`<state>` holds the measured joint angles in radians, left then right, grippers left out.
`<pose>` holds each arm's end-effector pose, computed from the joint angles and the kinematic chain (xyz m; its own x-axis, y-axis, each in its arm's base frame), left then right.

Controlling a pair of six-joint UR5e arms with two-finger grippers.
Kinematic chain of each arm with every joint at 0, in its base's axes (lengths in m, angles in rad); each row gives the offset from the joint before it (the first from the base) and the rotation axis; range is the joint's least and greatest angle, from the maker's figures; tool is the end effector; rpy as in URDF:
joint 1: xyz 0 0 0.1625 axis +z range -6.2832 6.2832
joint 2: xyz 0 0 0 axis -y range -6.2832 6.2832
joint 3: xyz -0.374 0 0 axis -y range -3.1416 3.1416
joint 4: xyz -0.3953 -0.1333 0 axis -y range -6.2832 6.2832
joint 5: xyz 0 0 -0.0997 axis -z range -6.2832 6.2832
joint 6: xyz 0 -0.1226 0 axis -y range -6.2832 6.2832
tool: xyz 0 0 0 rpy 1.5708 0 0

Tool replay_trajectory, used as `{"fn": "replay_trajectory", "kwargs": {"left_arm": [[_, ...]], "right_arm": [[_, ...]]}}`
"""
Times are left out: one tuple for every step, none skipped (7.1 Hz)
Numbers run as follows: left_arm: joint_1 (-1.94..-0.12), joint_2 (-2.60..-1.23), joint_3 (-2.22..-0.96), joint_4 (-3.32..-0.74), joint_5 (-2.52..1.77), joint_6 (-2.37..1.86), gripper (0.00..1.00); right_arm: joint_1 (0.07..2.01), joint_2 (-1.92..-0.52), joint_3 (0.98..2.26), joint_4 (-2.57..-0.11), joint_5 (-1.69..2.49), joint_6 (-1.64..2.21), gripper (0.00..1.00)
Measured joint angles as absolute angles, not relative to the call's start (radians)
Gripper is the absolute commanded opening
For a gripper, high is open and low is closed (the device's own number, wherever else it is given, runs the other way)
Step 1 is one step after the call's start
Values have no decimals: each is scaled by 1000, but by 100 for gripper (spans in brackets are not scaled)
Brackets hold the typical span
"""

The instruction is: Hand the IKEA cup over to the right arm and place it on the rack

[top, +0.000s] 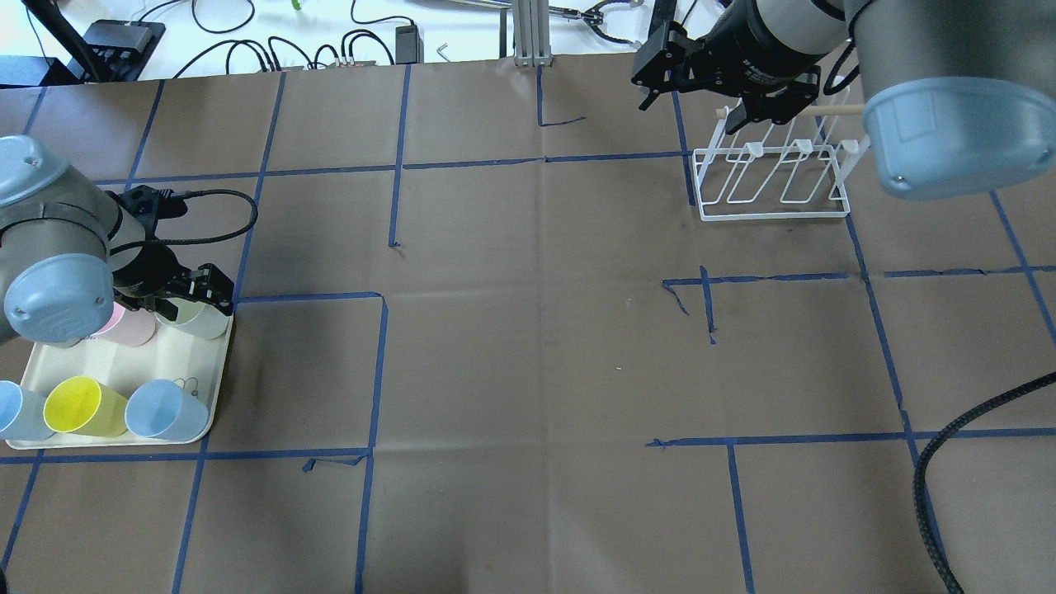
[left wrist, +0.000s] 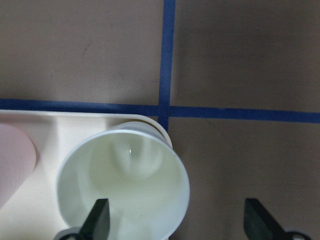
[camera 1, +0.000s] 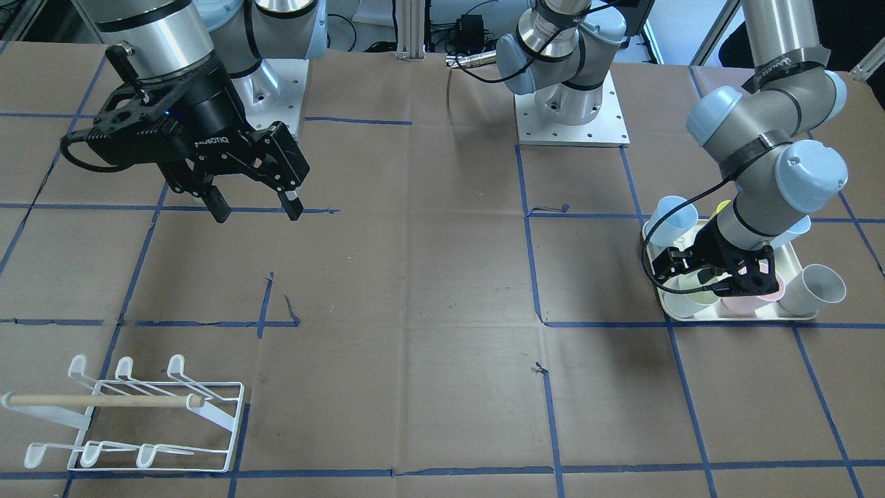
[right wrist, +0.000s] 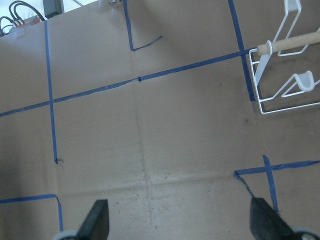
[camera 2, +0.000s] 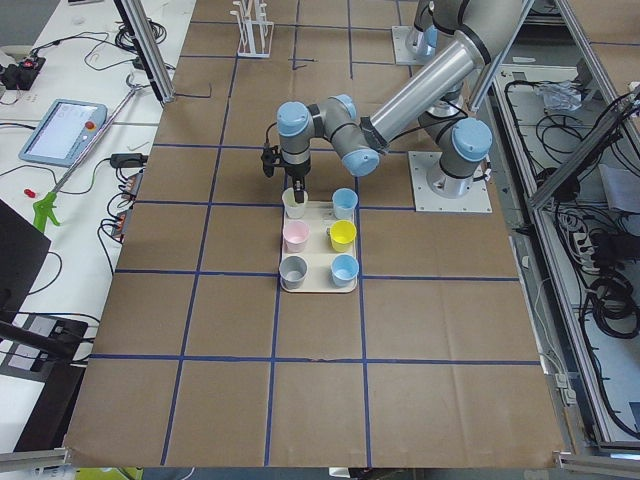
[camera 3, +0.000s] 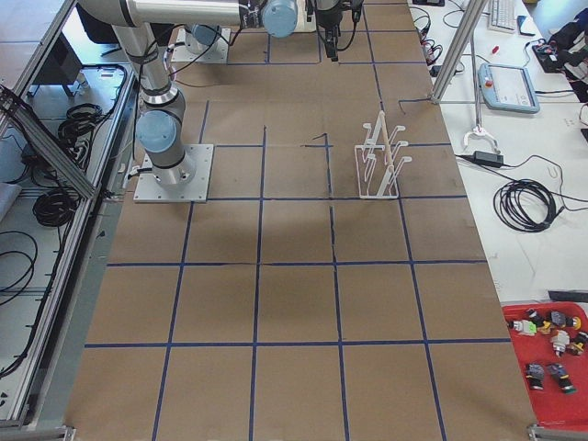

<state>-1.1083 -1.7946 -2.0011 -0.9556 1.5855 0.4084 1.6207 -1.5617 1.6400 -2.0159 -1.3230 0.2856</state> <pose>0.1016 -0.4986 0.1603 -0.9985 -0.0538 0.0020 -0.0537 0.9977 0.0415 0.1898 -0.5244 0.4304 -0.9379 0.1320 -0.3207 0.2269 0.9329 -0.2796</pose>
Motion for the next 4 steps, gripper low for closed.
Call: {"fn": "replay_trajectory", "kwargs": {"left_arm": [[-1107,-1800,-1997,-954,1602,408,0],[-1105,-1800,-1995,-953,1609,410,0],[-1102,-1795,-1990,-951,1612,417,0],[-1101,-1779,-1970,-956,1616,427,0]], "right_arm": [[1628,-1562,1653,-2078,-1292,322,100],[1640,-1562,1667,-2143,-1270,377,100],[1656,-1561,1686,-2211,-1260,430,100],[1672,-1561,1720,-2301,-1255,481,100]]}}
